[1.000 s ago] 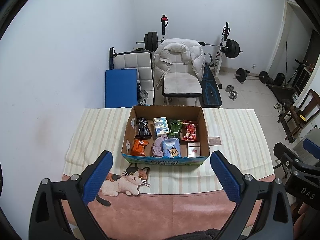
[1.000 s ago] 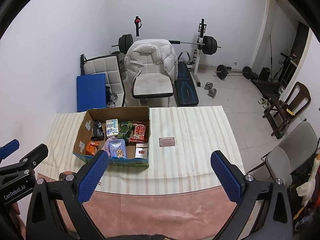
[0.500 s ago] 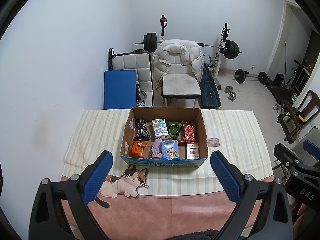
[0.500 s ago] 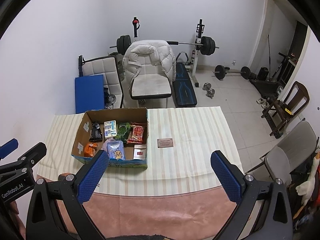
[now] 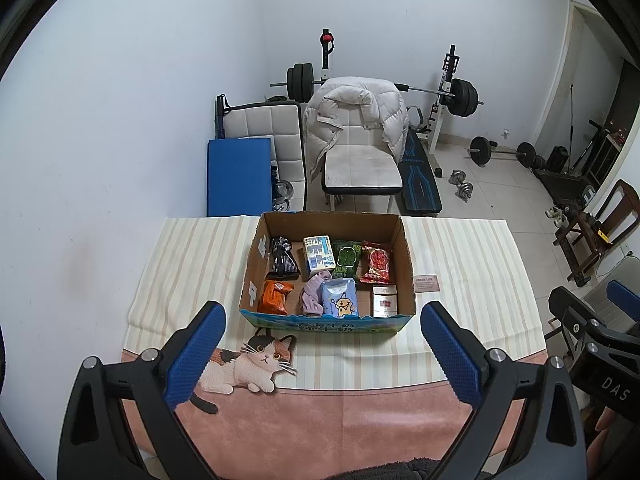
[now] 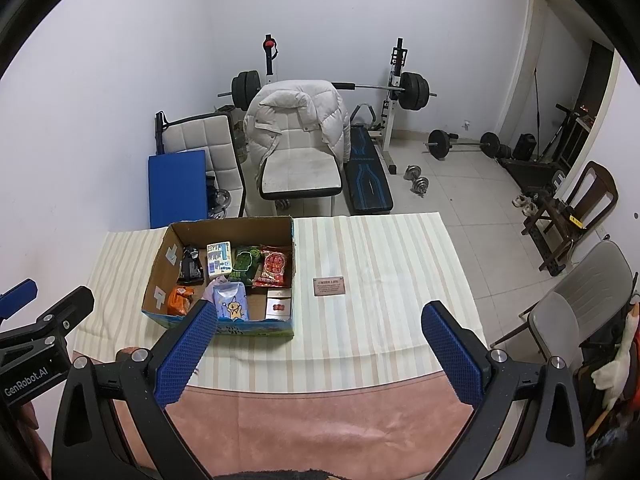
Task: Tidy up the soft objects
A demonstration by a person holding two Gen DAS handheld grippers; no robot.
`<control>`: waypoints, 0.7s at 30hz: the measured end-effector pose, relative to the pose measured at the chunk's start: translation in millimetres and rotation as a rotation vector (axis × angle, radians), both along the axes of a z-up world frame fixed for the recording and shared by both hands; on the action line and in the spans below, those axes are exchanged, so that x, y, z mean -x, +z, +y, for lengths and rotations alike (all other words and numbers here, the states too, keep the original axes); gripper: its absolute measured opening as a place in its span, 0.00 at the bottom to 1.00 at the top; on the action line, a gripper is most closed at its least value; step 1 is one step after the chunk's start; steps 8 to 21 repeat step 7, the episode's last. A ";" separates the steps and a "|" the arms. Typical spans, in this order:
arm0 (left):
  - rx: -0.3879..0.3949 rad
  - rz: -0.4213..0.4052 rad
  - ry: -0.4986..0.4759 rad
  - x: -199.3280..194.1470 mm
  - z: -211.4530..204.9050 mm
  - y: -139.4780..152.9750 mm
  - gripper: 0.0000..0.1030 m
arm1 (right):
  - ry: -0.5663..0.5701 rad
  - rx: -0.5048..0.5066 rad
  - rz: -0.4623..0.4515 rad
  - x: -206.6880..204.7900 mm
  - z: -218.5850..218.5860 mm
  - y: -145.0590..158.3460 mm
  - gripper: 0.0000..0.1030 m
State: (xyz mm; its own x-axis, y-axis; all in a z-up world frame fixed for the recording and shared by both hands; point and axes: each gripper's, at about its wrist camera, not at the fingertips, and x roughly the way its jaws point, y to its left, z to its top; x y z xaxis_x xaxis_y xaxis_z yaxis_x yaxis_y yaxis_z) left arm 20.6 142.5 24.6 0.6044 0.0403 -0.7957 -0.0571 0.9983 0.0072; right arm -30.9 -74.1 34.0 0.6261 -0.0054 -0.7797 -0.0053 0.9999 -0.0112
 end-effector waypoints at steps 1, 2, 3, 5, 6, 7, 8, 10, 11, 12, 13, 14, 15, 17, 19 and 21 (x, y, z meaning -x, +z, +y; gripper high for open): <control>0.001 0.000 0.000 -0.2 -0.1 0.1 0.97 | 0.001 -0.001 0.001 -0.1 -0.2 -0.2 1.00; 0.001 0.001 -0.001 -0.1 0.2 -0.1 0.97 | 0.000 0.000 0.000 0.2 -0.1 0.2 1.00; 0.001 0.000 -0.002 0.0 0.4 -0.2 0.97 | 0.000 0.001 -0.001 0.2 -0.1 0.1 1.00; 0.002 0.001 -0.002 -0.4 0.9 -0.1 0.97 | -0.001 -0.001 0.001 -0.1 -0.1 0.1 1.00; 0.003 0.002 -0.004 -0.7 1.1 -0.2 0.97 | -0.001 0.000 0.001 0.0 0.0 0.1 1.00; 0.004 0.007 -0.007 -1.6 0.2 0.1 0.97 | -0.001 0.001 0.002 -0.1 0.1 -0.5 1.00; 0.004 0.007 -0.007 -1.6 0.2 0.1 0.97 | -0.001 0.001 0.002 -0.1 0.1 -0.5 1.00; 0.004 0.007 -0.007 -1.6 0.2 0.1 0.97 | -0.001 0.001 0.002 -0.1 0.1 -0.5 1.00; 0.004 0.007 -0.007 -1.6 0.2 0.1 0.97 | -0.001 0.001 0.002 -0.1 0.1 -0.5 1.00; 0.004 0.007 -0.007 -1.6 0.2 0.1 0.97 | -0.001 0.001 0.002 -0.1 0.1 -0.5 1.00; 0.004 0.007 -0.007 -1.6 0.2 0.1 0.97 | -0.001 0.001 0.002 -0.1 0.1 -0.5 1.00; 0.004 0.007 -0.007 -1.6 0.2 0.1 0.97 | -0.001 0.001 0.002 -0.1 0.1 -0.5 1.00; 0.004 0.007 -0.007 -1.6 0.2 0.1 0.97 | -0.001 0.001 0.002 -0.1 0.1 -0.5 1.00; 0.004 0.007 -0.007 -1.6 0.2 0.1 0.97 | -0.001 0.001 0.002 -0.1 0.1 -0.5 1.00; 0.004 0.007 -0.007 -1.6 0.2 0.1 0.97 | -0.001 0.001 0.002 -0.1 0.1 -0.5 1.00; 0.004 0.007 -0.007 -1.6 0.2 0.1 0.97 | -0.001 0.001 0.002 -0.1 0.1 -0.5 1.00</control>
